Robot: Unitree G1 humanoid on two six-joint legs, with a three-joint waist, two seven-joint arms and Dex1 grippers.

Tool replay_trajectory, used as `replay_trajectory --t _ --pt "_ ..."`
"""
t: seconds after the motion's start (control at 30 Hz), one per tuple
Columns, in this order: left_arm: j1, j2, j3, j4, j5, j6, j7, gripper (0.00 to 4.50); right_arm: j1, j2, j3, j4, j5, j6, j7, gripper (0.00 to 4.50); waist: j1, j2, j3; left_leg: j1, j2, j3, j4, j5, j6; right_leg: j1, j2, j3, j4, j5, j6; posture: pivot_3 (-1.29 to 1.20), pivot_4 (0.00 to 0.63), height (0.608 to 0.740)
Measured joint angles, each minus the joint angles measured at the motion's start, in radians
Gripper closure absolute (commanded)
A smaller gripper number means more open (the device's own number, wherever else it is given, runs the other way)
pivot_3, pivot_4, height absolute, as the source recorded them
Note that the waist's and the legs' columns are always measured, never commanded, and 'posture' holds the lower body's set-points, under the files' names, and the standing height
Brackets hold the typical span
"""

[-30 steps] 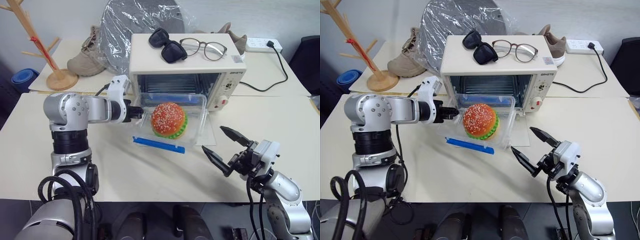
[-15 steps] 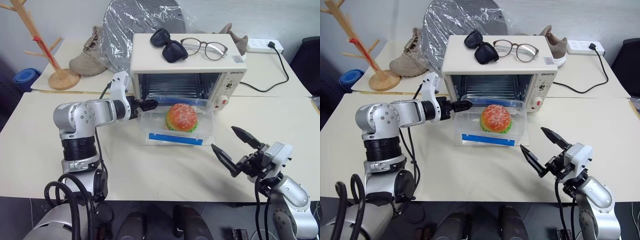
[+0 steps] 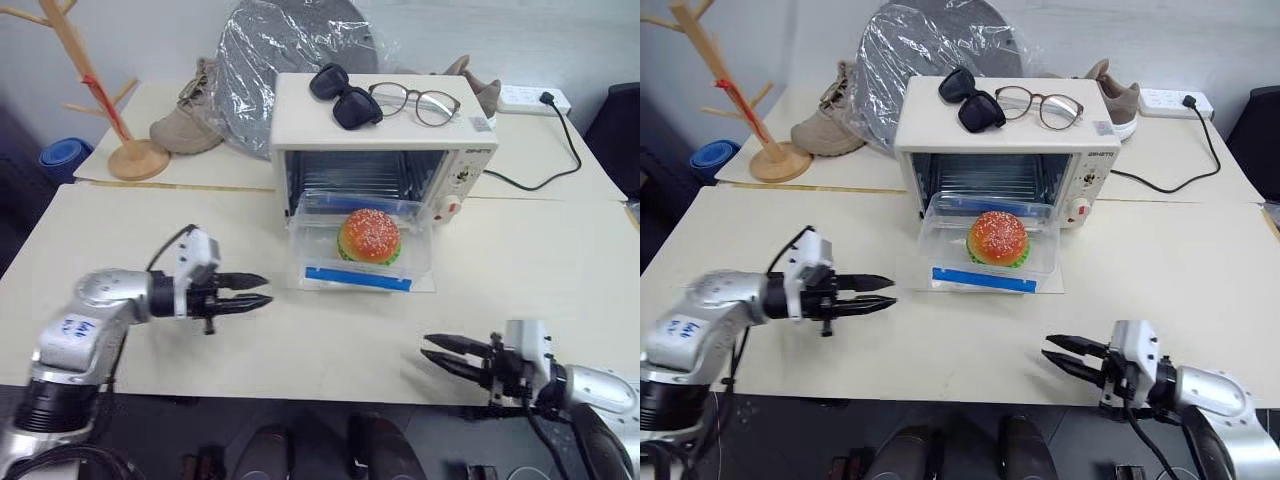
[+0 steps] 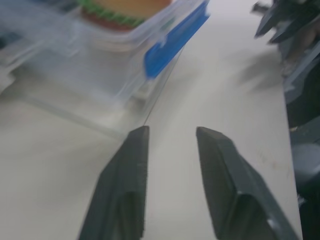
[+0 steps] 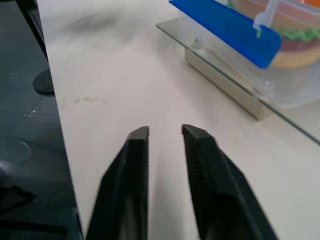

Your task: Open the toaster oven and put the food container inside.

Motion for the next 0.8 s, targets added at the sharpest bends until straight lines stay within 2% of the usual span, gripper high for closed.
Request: replay_trajectory --t 0.07,0.27,0.47,0.67,0.8 --pt "-0.004 -0.066 -0.041 -0.001 0.01 -0.008 0.041 4.26 -0.059 0.011 0.03 0.04 -0.029 -0.011 -0.002 4.5 -0.001 0.0 0.0 0.0 0.0 0.0 -0.001 0.0 0.0 -0.001 0.001 0.0 0.0 0.0 0.0 0.0 0.15 0.74" --pt "-0.077 -0.219 -0.117 0.062 0.078 -0.016 0.184 4.26 -0.291 0.077 0.071 0.21 -0.114 -0.026 -0.042 4.5 -0.003 0.0 0.0 -0.002 0.0 0.001 0.0 0.002 -0.005 -0.003 0.003 -0.001 0.001 0.0 0.0 0.0 0.15 0.74" --pt "-0.13 -0.395 -0.055 0.144 0.082 -0.049 0.361 4.26 -0.49 0.158 0.111 0.389 -0.195 -0.059 -0.094 4.5 -0.005 0.0 0.0 -0.002 0.0 0.002 0.001 0.003 -0.006 -0.003 0.003 -0.001 0.002 0.001 0.001 0.0 0.15 0.74" --pt "-0.135 -0.465 -0.034 0.184 0.095 -0.109 0.46 4.26 -0.624 0.246 0.135 0.506 -0.286 -0.104 -0.22 4.5 -0.006 0.0 0.0 -0.002 -0.001 0.002 0.003 0.004 -0.006 -0.002 0.002 -0.001 0.002 0.001 0.002 0.0 0.15 0.74" --pt "-0.187 -0.475 -0.014 0.249 0.098 -0.152 0.484 4.26 -0.684 0.3 0.15 0.532 -0.344 -0.107 -0.305 4.5 -0.007 0.0 0.0 -0.001 -0.001 0.002 0.003 0.004 -0.006 -0.002 0.002 -0.001 0.003 0.001 0.003 0.0 0.15 0.74"
